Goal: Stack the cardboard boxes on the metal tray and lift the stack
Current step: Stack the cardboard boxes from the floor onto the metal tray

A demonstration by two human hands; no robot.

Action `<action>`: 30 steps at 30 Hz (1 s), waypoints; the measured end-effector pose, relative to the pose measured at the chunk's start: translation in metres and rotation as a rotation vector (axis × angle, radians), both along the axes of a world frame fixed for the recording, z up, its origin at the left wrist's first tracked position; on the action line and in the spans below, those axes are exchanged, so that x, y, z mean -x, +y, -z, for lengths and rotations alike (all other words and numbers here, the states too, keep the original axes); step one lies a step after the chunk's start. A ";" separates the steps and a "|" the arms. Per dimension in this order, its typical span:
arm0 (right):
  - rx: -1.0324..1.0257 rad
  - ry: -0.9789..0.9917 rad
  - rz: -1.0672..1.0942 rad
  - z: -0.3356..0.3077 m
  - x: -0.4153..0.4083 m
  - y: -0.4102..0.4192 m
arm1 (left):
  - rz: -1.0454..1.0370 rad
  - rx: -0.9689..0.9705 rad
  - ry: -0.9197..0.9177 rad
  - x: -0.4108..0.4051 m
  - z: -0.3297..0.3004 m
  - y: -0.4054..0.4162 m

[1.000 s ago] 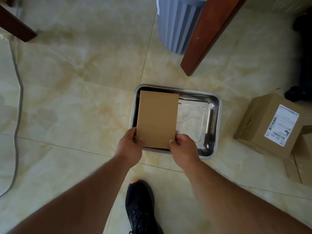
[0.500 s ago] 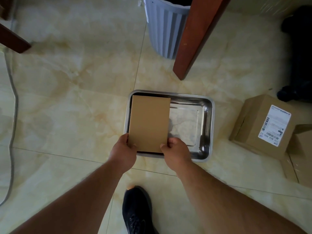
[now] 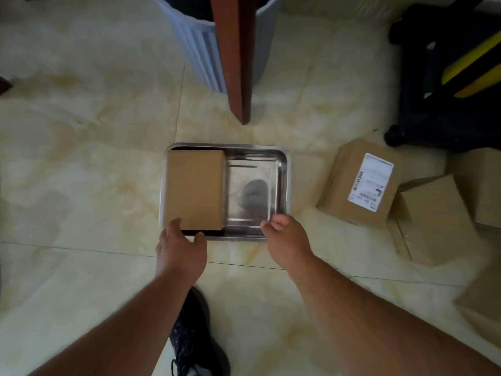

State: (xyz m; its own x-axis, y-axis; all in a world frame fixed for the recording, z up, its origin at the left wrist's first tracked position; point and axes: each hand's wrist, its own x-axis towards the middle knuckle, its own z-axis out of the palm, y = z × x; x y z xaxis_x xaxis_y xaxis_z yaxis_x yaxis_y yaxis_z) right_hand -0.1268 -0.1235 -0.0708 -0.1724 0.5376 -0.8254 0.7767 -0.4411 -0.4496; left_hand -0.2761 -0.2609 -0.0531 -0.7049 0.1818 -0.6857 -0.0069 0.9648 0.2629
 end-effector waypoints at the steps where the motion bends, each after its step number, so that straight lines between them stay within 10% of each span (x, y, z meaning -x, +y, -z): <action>1: -0.014 -0.010 0.006 -0.004 -0.013 0.010 | 0.007 -0.012 -0.002 -0.012 -0.006 0.009; 30: -0.142 -0.164 0.264 0.074 -0.210 0.149 | 0.244 -0.187 -0.211 -0.203 0.068 0.228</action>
